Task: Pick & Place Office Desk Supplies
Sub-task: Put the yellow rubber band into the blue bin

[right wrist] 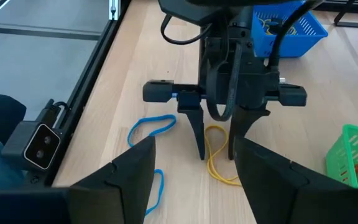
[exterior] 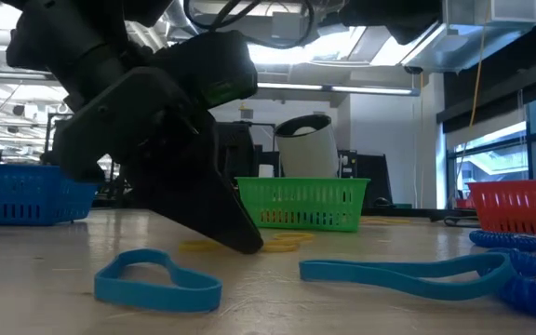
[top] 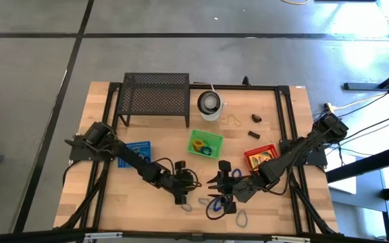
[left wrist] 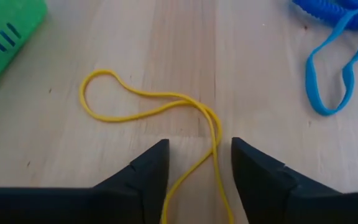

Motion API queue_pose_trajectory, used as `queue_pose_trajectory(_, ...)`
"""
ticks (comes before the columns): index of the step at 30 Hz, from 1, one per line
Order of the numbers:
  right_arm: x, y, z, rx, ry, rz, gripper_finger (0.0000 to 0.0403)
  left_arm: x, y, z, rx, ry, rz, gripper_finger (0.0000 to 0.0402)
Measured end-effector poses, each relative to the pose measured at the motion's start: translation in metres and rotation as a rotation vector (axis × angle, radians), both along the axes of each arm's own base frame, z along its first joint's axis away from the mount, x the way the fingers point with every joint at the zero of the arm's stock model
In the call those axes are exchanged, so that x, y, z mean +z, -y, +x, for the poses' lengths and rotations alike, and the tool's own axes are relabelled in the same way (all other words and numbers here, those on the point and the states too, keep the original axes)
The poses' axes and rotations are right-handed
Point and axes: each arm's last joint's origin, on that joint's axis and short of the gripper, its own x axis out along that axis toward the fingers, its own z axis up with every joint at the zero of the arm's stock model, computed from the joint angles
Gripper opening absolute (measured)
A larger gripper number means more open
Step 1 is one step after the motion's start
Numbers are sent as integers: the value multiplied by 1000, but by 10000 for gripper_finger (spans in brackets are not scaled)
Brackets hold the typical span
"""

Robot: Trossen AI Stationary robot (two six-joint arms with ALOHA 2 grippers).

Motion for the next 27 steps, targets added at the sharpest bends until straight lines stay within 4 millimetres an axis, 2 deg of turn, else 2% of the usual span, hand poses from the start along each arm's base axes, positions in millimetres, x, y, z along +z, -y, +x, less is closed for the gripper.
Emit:
queue_pose_trajectory(7, 0, 0, 0, 0, -1, -1, 217, -1, 0, -2, -11, -43, -65, 92)
queue_pose_trajectory(14, 0, 0, 0, 0, -3, -2, 217, 0, 2, -3, -39, -36, -47, 15)
queue_pose_trajectory(17, -1, 0, -1, 0, -11, -9, 217, 5, 3, -3, -59, -23, -31, 4)
queue_pose_trajectory(23, -2, 1, -2, 0, -26, -20, 217, 34, 4, -5, -71, 21, -59, 2)
queue_pose_trajectory(27, -3, 1, -2, 0, -30, -23, 217, 75, 5, -6, -45, 169, -85, 3)
